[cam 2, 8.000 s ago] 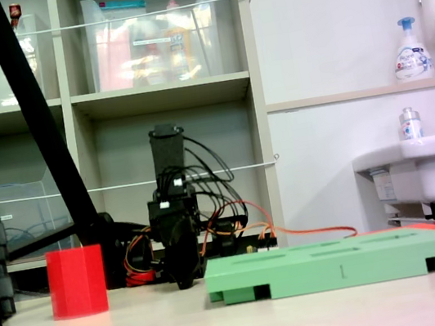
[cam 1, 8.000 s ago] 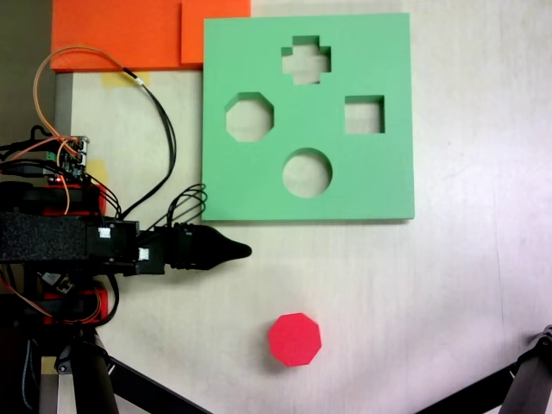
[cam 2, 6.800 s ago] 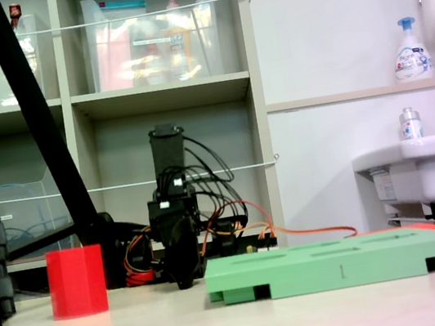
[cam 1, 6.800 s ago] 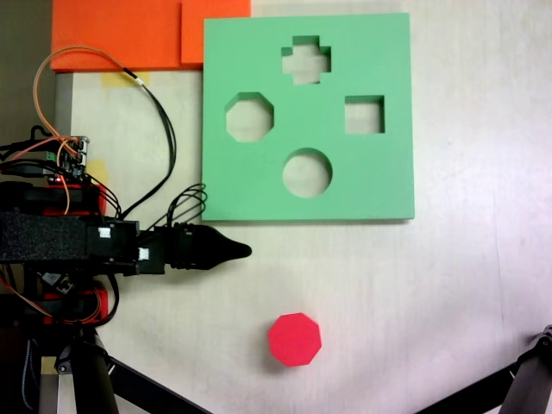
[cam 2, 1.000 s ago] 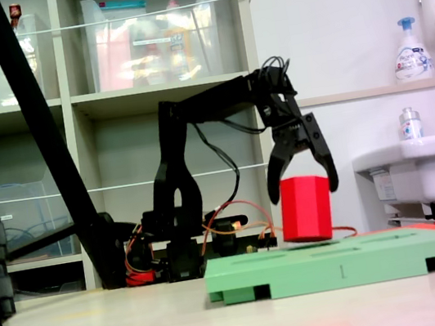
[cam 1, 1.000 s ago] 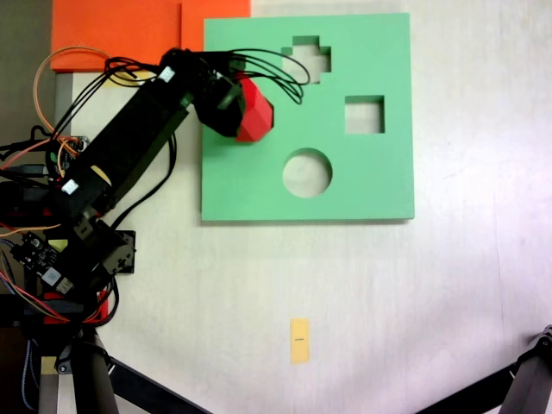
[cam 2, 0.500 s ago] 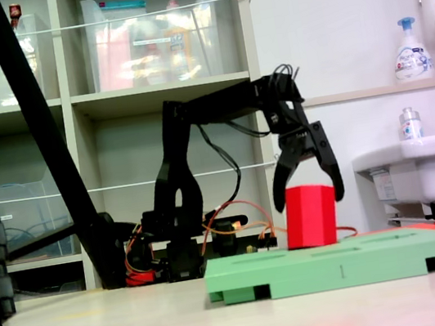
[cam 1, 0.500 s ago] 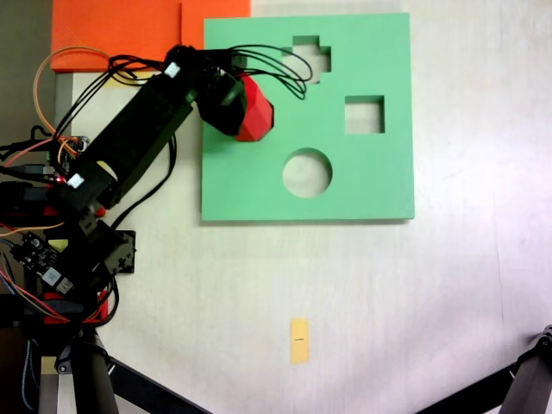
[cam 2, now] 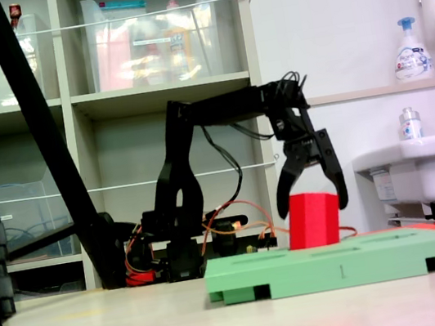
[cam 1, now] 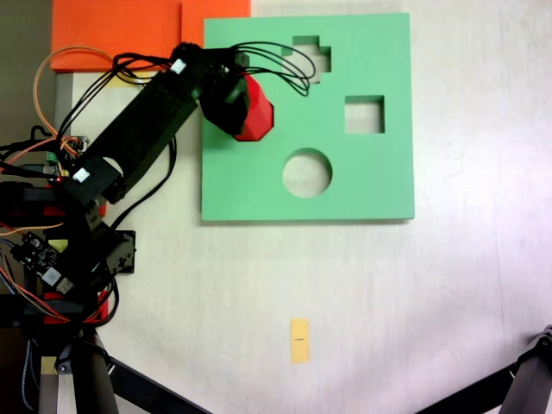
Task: Put the octagonal pillar block into the corresponding hole
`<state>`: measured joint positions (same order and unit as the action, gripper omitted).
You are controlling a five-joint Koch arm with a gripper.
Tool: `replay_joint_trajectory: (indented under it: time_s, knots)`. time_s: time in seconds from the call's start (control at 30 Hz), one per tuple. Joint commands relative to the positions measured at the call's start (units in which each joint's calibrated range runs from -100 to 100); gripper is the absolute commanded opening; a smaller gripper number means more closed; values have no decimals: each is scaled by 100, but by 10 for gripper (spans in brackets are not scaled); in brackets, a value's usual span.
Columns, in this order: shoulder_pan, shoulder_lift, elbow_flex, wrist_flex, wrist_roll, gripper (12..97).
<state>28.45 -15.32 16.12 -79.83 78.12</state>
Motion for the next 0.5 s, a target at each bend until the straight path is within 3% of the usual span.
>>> replay_joint_trajectory:
  time_s: [0.0, 0.47]
  knots:
    - [39, -18, 133, 304, 49, 458]
    - [-15, 219, -246, 304, 44, 522]
